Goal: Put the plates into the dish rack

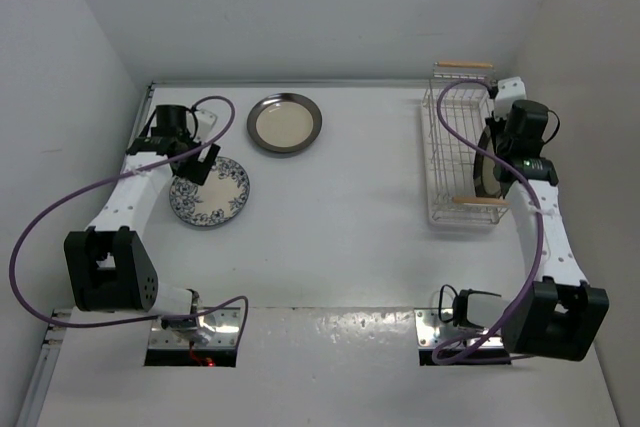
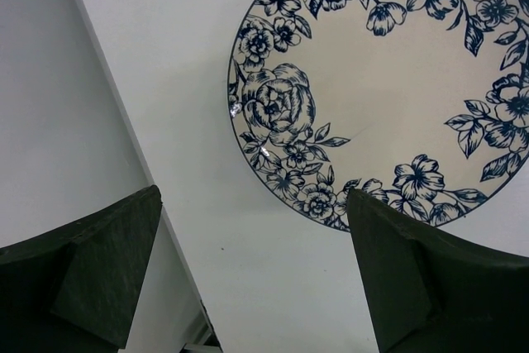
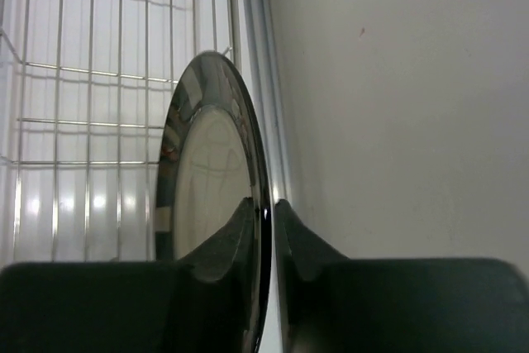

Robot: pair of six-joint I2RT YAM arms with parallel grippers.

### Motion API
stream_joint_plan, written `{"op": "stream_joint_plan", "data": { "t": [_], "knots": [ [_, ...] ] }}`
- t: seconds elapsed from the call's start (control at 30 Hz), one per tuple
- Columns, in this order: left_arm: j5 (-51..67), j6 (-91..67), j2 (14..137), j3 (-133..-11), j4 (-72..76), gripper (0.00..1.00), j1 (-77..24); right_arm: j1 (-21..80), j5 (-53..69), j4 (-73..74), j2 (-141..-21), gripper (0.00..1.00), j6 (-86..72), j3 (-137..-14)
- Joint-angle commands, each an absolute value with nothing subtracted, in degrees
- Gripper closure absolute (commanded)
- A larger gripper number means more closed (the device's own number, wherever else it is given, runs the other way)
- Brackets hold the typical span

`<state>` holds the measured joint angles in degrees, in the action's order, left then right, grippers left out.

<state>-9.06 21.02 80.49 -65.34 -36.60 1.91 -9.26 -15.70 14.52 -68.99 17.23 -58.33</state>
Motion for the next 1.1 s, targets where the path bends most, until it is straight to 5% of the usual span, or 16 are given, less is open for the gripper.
{"op": "stream_joint_plan", "data": {
  "t": [0.0,0.03,0.1,0.13,0.37,0.63,0.87,1.07],
  "knots": [
    [-9.6,21.6,78.7,-64.3,-35.3,0.01,1.4,-10.1,-13.5,8.8,-67.3,0.82,16.6,-56.0],
    [-8.9,21.6,78.7,-63.6,-35.3,0.01,2.1,-10.2,-12.5,8.5,-67.2,0.64,15.9,-55.4],
    [-6.1,21.6,80.4,-63.6,-36.2,0.01,3.0,-10.6,-11.3,8.3,-66.7,0.53,15.5,-54.9],
    [-5.5,21.6,81.5,-63.6,-37.5,0.01,4.3,-10.7,-11.4,8.3,-66.7,0.39,15.0,-54.9],
    [0.5,20.3,91.5,-66.5,-39.0,0.01,17.7,-10.7,-7.8,11.1,-65.6,0.15,13.8,-58.3],
    [10.3,20.3,103.2,-69.5,-39.0,0.01,25.9,-5.7,-8.9,14.8,-63.5,0.06,12.5,-65.3],
    [25.1,23.2,110.4,-72.9,-43.5,0.22,27.2,2.6,-9.2,16.0,-59.3,0.04,13.9,-64.0],
    [30.1,24.9,112.5,-74.5,-46.1,0.27,28.7,7.3,-9.6,17.7,-57.1,0.04,14.1,-62.3]
  ]
}}
